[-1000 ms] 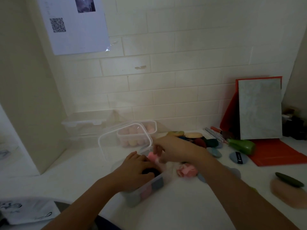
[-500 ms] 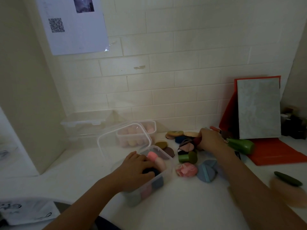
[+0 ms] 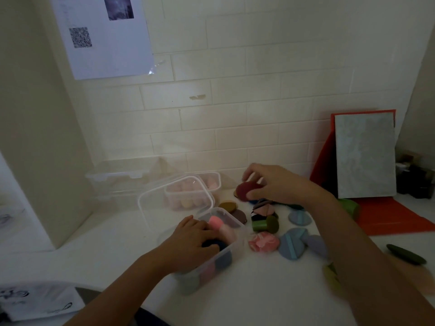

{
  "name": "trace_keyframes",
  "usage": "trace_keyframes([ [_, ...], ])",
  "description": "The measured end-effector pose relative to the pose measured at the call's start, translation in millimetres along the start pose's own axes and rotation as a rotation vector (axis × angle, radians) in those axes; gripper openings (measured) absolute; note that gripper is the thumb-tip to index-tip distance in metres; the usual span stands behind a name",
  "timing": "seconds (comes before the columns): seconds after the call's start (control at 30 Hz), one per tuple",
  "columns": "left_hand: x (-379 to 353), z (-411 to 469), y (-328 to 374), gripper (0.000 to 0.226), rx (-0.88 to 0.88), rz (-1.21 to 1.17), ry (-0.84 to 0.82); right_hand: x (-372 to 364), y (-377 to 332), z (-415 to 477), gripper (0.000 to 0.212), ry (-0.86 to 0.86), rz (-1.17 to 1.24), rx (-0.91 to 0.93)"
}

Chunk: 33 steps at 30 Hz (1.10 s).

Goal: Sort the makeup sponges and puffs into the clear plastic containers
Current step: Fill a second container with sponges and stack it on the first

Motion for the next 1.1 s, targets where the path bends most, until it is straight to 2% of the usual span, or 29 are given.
trace_keyframes([
  [0.13,-1,1,-1,0.042,-0.02,0.009,0.028,-31,-42,9,0.029,-0.322,-0.196,0.154],
  [0.27,-3,2,-2,0.062,-0.031,0.006,0.049,-54,-47,22,0.033,-0.616,-0.323,0.101],
  [0.37,-4,4,-2,0.064,-0.045,0.003,0.055,-61,-47,29,0.033,-0.728,-0.319,0.035],
  [0.63,-4,4,-2,0.055,-0.069,-0.005,0.066,-65,-51,37,0.037,-0.834,-0.301,-0.061],
  [0.77,-4,5,-3,0.049,-0.052,-0.018,0.067,-69,-50,35,0.039,-0.794,-0.319,-0.079],
  [0.9,-3,4,-2,0.041,-0.045,-0.004,0.067,-77,-49,36,0.036,-0.722,-0.43,-0.006],
  [1.1,1,3,-1,0.038,-0.04,-0.009,0.055,-77,-53,36,0.038,-0.773,-0.419,-0.059],
])
Point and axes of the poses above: each hand's wrist, its own z-axis towards the middle knuckle, its own x-axis out of the back of the hand, y = z × x, the point moved 4 cm from there along z, towards the middle knuckle, and after that the axes turned 12 degrees about x, right-handed, at the moved point
